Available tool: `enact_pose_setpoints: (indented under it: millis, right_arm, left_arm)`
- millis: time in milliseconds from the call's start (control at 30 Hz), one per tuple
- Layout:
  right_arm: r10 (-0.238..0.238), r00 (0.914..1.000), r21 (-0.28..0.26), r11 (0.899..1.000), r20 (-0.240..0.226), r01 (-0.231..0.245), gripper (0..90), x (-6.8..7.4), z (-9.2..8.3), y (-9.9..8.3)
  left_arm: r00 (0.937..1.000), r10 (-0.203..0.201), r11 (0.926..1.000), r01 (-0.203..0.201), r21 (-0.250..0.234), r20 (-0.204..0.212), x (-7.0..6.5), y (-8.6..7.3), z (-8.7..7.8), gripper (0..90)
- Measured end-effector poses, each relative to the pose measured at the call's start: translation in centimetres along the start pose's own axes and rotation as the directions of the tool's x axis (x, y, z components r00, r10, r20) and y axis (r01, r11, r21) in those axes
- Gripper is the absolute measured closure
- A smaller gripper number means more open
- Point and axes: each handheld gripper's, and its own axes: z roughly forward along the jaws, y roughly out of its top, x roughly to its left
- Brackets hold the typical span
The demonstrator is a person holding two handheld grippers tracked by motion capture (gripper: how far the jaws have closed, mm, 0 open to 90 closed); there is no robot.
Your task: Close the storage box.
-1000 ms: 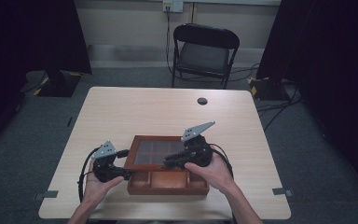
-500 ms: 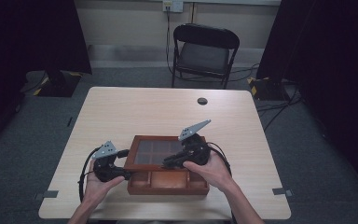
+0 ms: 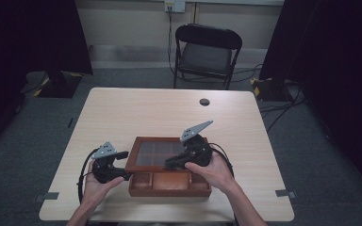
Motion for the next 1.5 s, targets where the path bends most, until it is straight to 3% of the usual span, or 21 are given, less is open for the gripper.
enact_pose_setpoints:
  millis: [300, 733, 833, 1100, 1233, 1300, 1500]
  right_arm:
    - [-0.011, 0.9999, 0.013, 1.000, 0.005, 0.011, 81.8, 0.2, 0.2, -0.1]
    - [-0.030, 0.9994, 0.046, 0.999, 0.017, 0.029, 81.9, 0.6, 1.6, -1.9]
    - [-0.030, 0.9994, 0.044, 0.999, 0.018, 0.030, 82.0, 0.6, 1.9, -2.4]
    - [-0.043, 0.9988, 0.052, 0.998, 0.025, 0.041, 82.0, 0.7, 2.6, -3.2]
    - [-0.037, 0.9990, 0.056, 0.998, 0.024, 0.036, 82.1, 0.7, 3.0, -3.7]
    - [-0.039, 0.9989, 0.060, 0.997, 0.026, 0.038, 82.1, 0.7, 3.1, -3.9]
    - [-0.043, 0.9985, 0.068, 0.997, 0.034, 0.040, 82.1, 0.7, 3.5, -4.2]
  left_arm:
    - [0.9979, -0.026, 0.9996, 0.026, 0.012, -0.060, 1.8, -0.7, -1.5, 18.9]
    - [0.9817, -0.079, 0.9960, 0.085, 0.027, -0.173, 5.6, -2.1, -3.8, 23.6]
    - [0.9777, -0.101, 0.9940, 0.107, 0.023, -0.184, 6.1, -2.4, -4.1, 22.8]
    - [0.9707, -0.091, 0.9924, 0.107, 0.060, -0.222, 7.0, -3.4, -4.1, 22.9]
    - [0.9746, -0.088, 0.9910, 0.106, 0.082, -0.206, 7.1, -3.9, -4.0, 23.0]
    - [0.9743, -0.084, 0.9926, 0.101, 0.068, -0.209, 7.0, -3.9, -3.9, 22.9]
    - [0.9731, -0.081, 0.9904, 0.103, 0.093, -0.216, 7.2, -4.0, -3.7, 21.2]
